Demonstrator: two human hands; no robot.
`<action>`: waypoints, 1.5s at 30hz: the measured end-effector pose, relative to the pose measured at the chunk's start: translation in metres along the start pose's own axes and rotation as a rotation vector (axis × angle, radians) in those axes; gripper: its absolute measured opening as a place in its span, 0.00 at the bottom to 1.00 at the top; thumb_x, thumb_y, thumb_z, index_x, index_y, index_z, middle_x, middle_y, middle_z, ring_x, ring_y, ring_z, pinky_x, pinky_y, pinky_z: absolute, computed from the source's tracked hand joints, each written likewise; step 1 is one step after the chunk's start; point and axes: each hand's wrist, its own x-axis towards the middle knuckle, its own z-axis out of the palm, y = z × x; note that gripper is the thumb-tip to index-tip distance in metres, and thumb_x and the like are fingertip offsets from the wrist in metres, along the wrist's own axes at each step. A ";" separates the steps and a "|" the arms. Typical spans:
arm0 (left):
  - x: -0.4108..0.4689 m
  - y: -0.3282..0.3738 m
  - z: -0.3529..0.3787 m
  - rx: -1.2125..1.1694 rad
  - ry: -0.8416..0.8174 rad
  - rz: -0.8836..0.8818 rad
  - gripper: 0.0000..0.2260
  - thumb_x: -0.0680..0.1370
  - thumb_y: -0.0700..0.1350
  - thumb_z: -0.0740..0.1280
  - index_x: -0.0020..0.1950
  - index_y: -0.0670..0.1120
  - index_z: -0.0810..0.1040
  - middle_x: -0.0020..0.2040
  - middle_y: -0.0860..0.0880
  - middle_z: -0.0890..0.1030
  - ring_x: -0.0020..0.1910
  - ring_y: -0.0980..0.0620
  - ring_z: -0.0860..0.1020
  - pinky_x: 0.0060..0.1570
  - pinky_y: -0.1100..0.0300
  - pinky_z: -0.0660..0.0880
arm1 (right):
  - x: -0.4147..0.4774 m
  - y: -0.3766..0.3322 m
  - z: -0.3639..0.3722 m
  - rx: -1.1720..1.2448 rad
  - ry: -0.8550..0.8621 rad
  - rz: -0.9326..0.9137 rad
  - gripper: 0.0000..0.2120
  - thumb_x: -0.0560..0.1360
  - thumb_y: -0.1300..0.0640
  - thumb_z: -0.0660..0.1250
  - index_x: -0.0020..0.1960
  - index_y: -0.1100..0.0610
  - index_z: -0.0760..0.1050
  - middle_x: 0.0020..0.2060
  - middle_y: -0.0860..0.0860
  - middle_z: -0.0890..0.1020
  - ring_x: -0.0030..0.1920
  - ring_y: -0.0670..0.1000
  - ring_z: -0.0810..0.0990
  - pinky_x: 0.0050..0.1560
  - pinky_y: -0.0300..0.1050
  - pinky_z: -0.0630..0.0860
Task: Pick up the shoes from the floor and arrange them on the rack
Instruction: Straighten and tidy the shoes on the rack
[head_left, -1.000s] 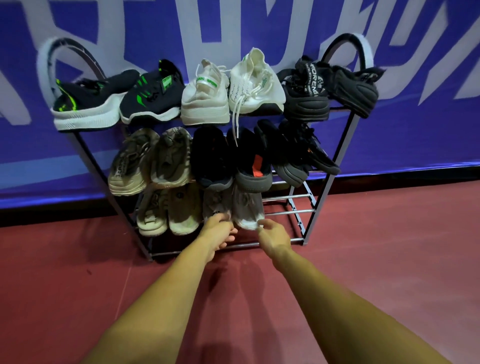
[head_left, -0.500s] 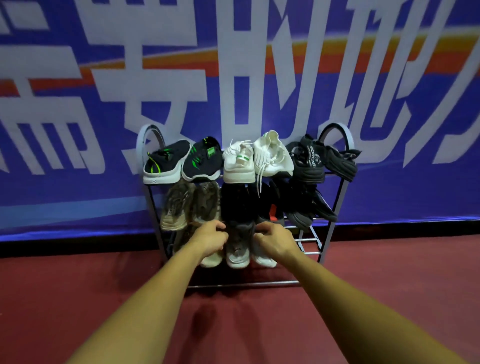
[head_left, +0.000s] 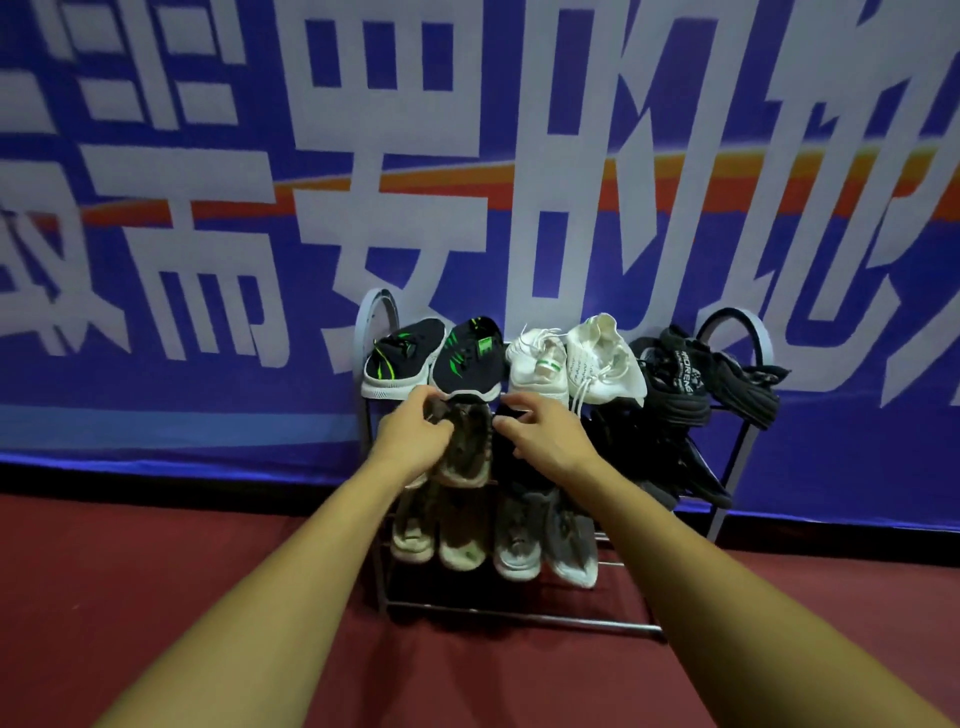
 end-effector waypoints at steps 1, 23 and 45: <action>0.004 -0.001 -0.006 -0.018 0.049 0.001 0.18 0.75 0.45 0.65 0.64 0.58 0.73 0.48 0.46 0.84 0.50 0.44 0.80 0.50 0.56 0.75 | 0.006 -0.002 0.003 0.025 0.004 -0.015 0.20 0.75 0.51 0.69 0.67 0.51 0.76 0.46 0.47 0.81 0.46 0.52 0.82 0.60 0.48 0.77; 0.045 0.005 -0.001 -0.772 0.332 -0.105 0.06 0.75 0.48 0.72 0.48 0.49 0.77 0.51 0.44 0.79 0.39 0.49 0.77 0.32 0.59 0.74 | 0.022 0.004 0.014 0.324 -0.092 0.072 0.22 0.76 0.59 0.68 0.70 0.53 0.73 0.49 0.52 0.82 0.35 0.52 0.81 0.40 0.42 0.79; 0.014 0.018 -0.009 -1.347 0.081 -0.302 0.16 0.71 0.51 0.69 0.54 0.45 0.75 0.50 0.44 0.77 0.45 0.48 0.76 0.32 0.62 0.72 | 0.017 -0.009 -0.041 1.066 0.069 0.349 0.28 0.74 0.34 0.65 0.57 0.58 0.75 0.49 0.53 0.87 0.38 0.47 0.81 0.32 0.36 0.73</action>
